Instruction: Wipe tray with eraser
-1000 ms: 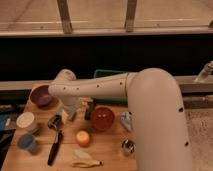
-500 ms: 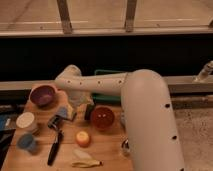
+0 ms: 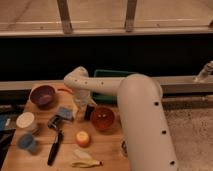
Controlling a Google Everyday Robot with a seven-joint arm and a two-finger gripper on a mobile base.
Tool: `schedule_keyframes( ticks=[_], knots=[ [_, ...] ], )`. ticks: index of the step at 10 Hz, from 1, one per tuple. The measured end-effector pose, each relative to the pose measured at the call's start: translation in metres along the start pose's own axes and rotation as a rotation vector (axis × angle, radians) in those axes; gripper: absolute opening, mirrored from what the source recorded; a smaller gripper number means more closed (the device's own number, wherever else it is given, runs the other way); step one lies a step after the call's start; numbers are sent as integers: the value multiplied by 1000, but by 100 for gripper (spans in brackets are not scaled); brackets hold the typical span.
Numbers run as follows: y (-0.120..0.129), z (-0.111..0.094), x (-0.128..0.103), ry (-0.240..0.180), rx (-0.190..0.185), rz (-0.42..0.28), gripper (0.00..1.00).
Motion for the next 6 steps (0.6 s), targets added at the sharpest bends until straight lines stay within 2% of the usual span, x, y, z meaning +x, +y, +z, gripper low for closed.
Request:
schedule_keyframes(
  ticks=[3,5,6],
  knots=[
    [-7,10,12,23,-17,33,80],
    [-9,12,21,16,-15,54,66],
    [-10,9,23,6,-9,61,54]
  ],
)
